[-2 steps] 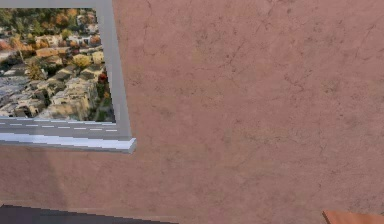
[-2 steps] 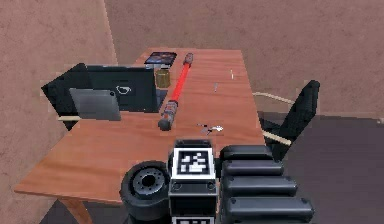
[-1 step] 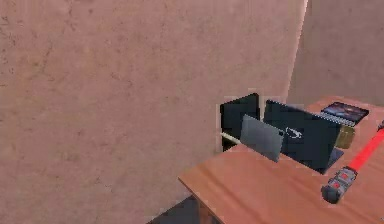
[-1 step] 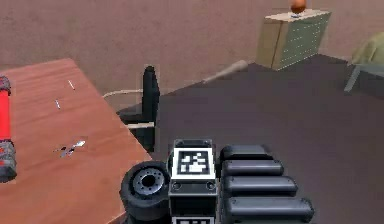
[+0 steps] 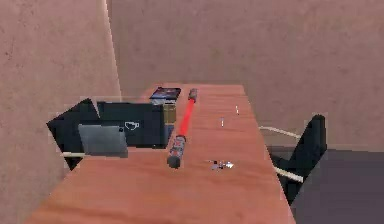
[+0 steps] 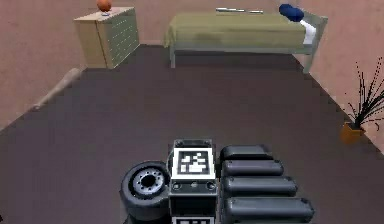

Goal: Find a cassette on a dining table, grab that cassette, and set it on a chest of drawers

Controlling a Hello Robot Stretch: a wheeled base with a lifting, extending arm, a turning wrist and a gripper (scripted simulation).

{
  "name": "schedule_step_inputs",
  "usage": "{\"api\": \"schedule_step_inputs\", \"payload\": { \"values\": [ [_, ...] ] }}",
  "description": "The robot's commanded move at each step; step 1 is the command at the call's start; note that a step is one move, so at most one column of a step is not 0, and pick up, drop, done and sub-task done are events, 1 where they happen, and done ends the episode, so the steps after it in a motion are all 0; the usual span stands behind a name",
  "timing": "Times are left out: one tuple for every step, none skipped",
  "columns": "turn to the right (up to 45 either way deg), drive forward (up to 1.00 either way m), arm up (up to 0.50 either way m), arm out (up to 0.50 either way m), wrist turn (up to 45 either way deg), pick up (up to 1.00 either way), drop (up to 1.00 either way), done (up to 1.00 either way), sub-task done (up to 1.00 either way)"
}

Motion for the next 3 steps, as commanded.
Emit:
{"api": "schedule_step_inputs", "payload": {
  "values": [
    [45.0, 0.0, 0.0, 0.0, 0.0, 0.0, 0.0, 0.0, 0.0],
    [33.0, 0.0, 0.0, 0.0, 0.0, 0.0, 0.0, 0.0, 0.0],
    [0.0, 0.6, 0.0, 0.0, 0.0, 0.0, 0.0, 0.0, 0.0]
  ]
}}
